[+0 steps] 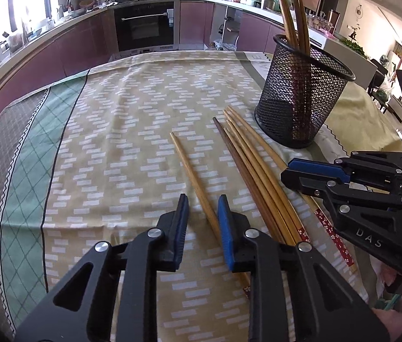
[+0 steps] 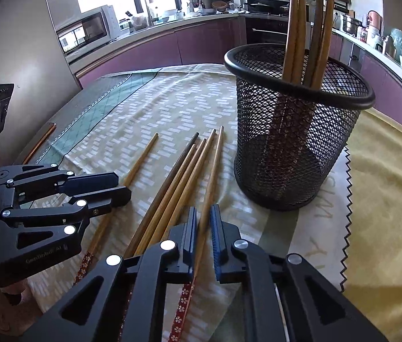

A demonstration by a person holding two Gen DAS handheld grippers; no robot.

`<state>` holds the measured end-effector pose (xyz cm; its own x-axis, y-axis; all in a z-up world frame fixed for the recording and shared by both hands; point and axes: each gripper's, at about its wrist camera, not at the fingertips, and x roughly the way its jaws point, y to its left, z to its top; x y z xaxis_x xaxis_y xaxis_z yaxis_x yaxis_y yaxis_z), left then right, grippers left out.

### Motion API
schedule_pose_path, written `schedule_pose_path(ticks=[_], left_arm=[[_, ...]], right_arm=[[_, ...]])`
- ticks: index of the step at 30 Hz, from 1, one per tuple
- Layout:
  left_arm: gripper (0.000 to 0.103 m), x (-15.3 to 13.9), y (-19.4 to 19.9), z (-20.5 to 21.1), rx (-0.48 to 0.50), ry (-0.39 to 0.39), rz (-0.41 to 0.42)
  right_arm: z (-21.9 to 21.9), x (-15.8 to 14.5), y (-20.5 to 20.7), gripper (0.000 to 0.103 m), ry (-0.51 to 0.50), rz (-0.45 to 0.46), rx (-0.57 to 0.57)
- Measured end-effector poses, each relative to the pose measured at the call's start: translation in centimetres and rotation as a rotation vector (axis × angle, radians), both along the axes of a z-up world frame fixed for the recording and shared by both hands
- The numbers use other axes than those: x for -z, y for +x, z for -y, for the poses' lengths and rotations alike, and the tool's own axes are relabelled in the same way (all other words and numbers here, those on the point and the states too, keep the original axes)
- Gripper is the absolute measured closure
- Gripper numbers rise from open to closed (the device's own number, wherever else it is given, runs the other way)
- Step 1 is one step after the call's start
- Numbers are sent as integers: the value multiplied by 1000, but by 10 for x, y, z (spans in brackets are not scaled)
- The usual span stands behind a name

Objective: Organize utensils
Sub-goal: 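Close the left gripper on a wooden chopstick while the right gripper grasps another, then lift the left gripper's chopstick upright over the mesh cup while the right gripper carries its chopstick there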

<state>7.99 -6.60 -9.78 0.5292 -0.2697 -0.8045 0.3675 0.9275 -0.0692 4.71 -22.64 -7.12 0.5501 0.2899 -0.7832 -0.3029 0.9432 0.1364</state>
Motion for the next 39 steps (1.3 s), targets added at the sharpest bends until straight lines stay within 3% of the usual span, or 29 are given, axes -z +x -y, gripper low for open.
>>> schedule_pose_path(ticks=[3, 15, 36, 39], left_arm=[[89, 1, 0, 0, 0, -16, -8], [93, 0, -4, -5, -13, -47, -16], [91, 3, -6, 1, -4, -19, -10], [95, 3, -5, 2, -6, -13, -7]], right_arm=[[3, 0, 0, 96, 21, -5, 8], [15, -4, -8, 97, 76, -3, 22], [22, -26, -25, 97, 132, 40, -13], [22, -32, -27, 97, 140, 56, -20]])
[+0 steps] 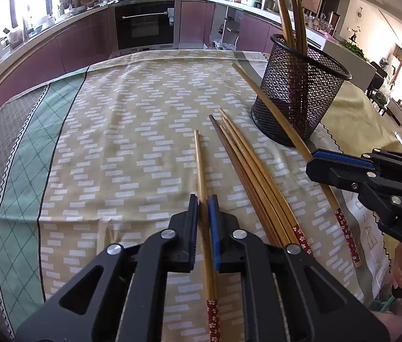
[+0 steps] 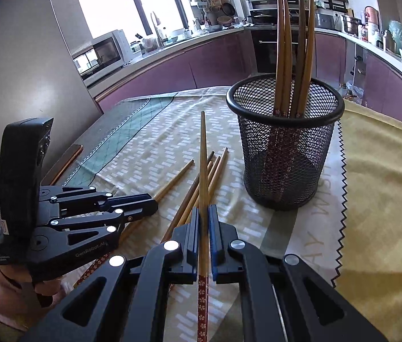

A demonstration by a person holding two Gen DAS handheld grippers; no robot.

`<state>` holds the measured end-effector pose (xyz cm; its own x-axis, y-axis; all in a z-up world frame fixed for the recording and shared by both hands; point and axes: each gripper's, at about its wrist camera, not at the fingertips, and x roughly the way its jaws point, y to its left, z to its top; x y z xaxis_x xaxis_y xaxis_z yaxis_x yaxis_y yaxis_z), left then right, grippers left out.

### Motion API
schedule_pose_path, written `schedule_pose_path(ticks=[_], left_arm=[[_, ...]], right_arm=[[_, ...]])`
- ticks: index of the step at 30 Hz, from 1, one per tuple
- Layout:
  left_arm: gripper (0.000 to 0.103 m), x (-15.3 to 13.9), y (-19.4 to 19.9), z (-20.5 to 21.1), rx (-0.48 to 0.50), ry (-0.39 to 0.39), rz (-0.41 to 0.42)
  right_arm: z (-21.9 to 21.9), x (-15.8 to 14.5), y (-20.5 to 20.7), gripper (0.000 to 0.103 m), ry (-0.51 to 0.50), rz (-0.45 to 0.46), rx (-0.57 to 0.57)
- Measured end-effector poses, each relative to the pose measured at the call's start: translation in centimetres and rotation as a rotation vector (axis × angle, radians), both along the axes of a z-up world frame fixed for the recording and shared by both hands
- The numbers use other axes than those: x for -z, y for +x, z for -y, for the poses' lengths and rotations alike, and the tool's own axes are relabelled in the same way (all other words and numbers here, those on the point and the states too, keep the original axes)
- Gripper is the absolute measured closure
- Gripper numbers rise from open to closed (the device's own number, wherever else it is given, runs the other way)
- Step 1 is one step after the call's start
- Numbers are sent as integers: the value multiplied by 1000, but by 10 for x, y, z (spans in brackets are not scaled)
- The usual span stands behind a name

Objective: Organize utensils
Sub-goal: 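Lift the left gripper's chopstick upright over the mesh cup while the right gripper carries its chopstick there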

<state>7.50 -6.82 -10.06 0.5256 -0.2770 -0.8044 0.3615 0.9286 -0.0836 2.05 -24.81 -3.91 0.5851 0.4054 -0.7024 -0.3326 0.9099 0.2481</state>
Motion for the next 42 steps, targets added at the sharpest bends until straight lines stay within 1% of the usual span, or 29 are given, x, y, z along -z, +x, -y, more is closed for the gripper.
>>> schedule_pose_path(ticks=[5, 10, 15, 23, 32, 36, 42], left_arm=[[95, -3, -1, -2, 5, -7, 0], [95, -17, -4, -7, 39, -61, 14], [95, -43, -8, -13, 90, -152, 37], [95, -92, -15, -21, 151, -265, 103], [95, -137, -19, -24, 172, -333, 191], [95, -157, -16, -22, 176, -363, 227], [95, -187, -6, -11, 189, -383, 300]], right_arm=[[2, -13, -3, 97, 22, 31, -8], [9, -28, -7, 97, 45, 75, 2], [22, -40, -7, 97, 74, 108, 26], [42, -59, -6, 97, 123, 163, 58], [54, -79, -3, 97, 127, 233, 63], [56, -94, -1, 97, 113, 270, 60], [61, -119, 2, 97, 95, 326, 53]])
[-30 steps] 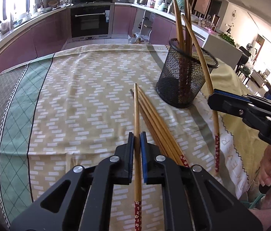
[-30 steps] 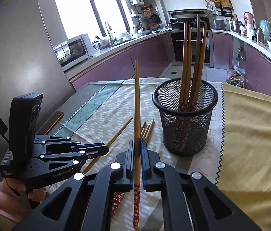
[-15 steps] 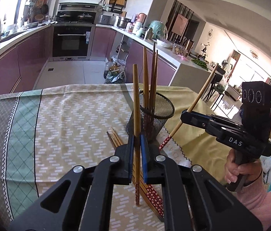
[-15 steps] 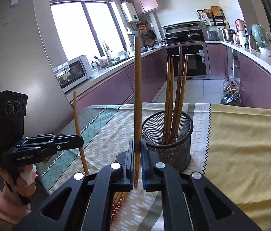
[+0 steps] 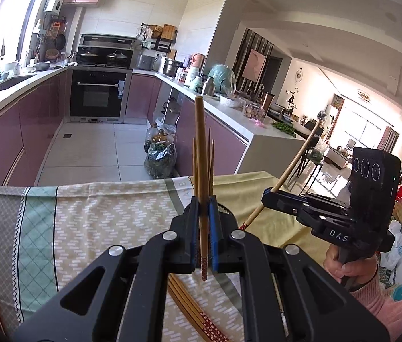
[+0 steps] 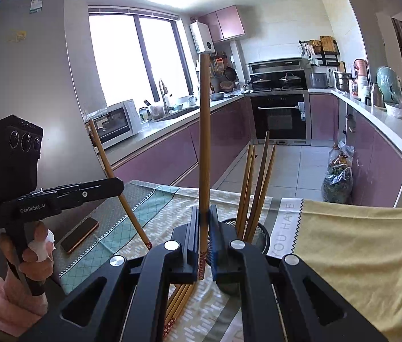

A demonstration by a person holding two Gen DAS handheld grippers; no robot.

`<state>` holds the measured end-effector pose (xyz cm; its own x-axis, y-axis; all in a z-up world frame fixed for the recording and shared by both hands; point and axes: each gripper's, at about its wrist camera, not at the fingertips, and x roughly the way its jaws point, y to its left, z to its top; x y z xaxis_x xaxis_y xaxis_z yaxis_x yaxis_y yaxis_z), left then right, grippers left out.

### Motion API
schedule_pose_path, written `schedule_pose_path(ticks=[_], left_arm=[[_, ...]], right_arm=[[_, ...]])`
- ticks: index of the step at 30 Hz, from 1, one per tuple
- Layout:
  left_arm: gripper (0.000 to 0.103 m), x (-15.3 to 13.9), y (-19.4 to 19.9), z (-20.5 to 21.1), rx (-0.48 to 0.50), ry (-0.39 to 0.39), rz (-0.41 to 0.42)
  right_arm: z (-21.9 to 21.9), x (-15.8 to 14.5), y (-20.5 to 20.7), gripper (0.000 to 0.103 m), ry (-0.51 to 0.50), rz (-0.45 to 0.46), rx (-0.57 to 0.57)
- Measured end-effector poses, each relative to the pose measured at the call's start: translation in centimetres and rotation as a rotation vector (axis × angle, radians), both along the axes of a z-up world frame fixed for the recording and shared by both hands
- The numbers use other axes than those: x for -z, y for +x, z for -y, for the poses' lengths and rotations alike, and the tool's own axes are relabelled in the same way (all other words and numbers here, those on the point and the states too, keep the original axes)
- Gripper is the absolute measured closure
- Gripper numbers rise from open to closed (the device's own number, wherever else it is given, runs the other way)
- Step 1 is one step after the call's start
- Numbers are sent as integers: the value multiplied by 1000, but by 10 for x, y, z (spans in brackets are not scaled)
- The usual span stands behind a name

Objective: Organize utensils
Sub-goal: 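Lift the left gripper's chopstick upright over the mesh cup while the right gripper carries its chopstick there, then lower the chopstick into the cup and open the left gripper while the right gripper releases its chopstick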

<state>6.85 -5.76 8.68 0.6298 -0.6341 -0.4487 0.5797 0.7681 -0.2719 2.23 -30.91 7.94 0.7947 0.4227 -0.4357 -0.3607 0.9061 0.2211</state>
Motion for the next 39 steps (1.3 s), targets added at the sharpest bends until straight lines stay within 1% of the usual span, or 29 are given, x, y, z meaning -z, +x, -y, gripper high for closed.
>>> schedule_pose_path(ticks=[4, 7, 10, 12, 14, 18, 22, 26, 33, 39], left_arm=[[95, -19, 6, 11, 5, -11, 37], [95, -30, 11, 18, 10, -19, 55], [95, -35, 17, 26, 2, -17, 69], [95, -35, 22, 31, 3, -11, 63], [95, -32, 27, 37, 2, 7, 54], [95, -19, 36, 51, -3, 69, 27], [95, -2, 41, 61, -2, 146, -9], [95, 13, 47, 69, 28, 196, -41], [95, 34, 61, 78, 82, 250, -94], [95, 41, 79, 82, 75, 262, -114]], right_arm=[[5, -15, 5, 97, -12, 38, 16], [8, -19, 7, 97, -14, 55, 28], [10, -21, 13, 97, -15, 61, 37], [10, -20, 16, 97, -17, 58, 40], [8, -18, 19, 97, -27, 53, 47], [7, -7, 31, 97, -41, 17, 56], [7, 7, 44, 97, -46, -45, 56], [4, 21, 55, 97, -62, -105, 56], [-1, 42, 70, 97, -82, -187, 55], [1, 54, 78, 97, -79, -226, 67]])
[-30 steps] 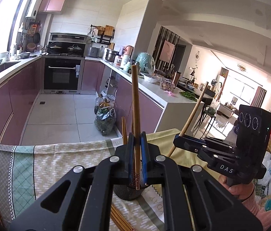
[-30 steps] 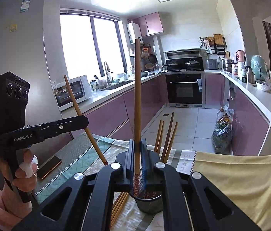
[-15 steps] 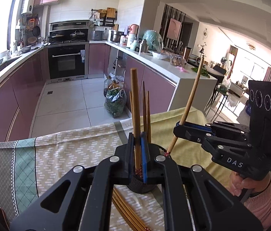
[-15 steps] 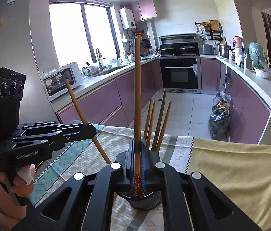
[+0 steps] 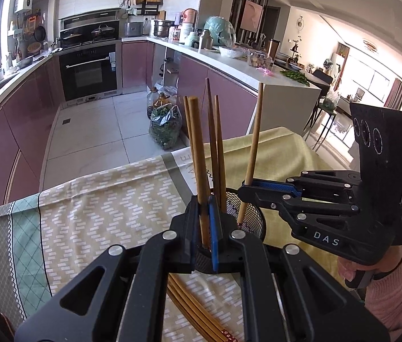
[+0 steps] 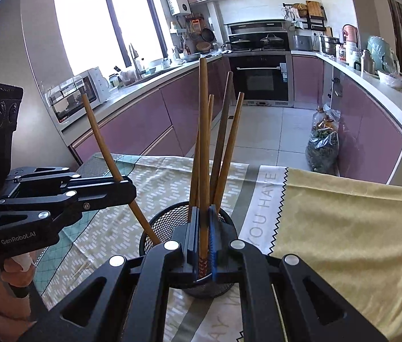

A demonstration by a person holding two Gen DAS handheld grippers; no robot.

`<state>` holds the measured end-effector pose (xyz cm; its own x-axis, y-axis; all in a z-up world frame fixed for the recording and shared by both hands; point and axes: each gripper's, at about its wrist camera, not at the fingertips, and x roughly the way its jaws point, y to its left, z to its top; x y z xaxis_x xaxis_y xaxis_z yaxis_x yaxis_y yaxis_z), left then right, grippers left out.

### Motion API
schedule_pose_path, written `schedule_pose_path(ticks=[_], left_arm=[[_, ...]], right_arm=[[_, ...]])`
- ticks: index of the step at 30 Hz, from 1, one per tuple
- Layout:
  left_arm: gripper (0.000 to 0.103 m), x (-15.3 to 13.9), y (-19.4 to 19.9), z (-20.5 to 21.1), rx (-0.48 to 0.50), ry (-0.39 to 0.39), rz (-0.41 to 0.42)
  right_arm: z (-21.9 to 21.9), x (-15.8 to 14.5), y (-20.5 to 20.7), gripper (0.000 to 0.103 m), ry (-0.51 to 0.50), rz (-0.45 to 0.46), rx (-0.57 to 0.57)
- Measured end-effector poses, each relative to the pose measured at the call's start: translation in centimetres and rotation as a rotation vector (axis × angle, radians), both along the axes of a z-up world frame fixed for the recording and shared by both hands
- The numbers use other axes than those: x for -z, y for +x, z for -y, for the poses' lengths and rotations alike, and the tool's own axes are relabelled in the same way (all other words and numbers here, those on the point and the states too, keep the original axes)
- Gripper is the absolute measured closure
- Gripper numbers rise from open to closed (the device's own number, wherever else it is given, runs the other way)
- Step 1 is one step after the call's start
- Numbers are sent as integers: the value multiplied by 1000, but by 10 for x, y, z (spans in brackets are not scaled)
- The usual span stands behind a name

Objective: Organize utensils
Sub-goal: 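Lower the chopstick into the cup and open the left gripper while the right gripper releases its chopstick, then withdraw both grippers from the cup back over the remaining chopsticks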

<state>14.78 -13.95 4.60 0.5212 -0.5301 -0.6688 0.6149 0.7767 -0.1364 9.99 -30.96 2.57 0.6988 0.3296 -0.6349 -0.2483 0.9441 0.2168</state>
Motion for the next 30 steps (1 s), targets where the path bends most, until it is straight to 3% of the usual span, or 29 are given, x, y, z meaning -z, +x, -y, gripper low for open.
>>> schedule_pose_path(ticks=[12, 17, 19, 23, 27, 30], left_arm=[[93, 15, 12, 10, -34, 20, -19], [88, 18, 8, -2, -66, 2, -9], [75, 17, 2, -11, -90, -12, 16], [69, 15, -13, -31, -129, -41, 56], [52, 15, -32, -55, -170, -61, 97], [50, 20, -44, -72, -190, -63, 103]], right_arm=[[8, 6, 9, 94, 40, -19, 39], [11, 8, 6, 86, 61, -15, 49], [11, 7, 2, 84, 66, -3, 48], [7, -1, -13, 76, 64, 36, 35], [-4, -8, -36, 65, 61, 82, -29], [-16, -6, -54, 63, 61, 83, -103]])
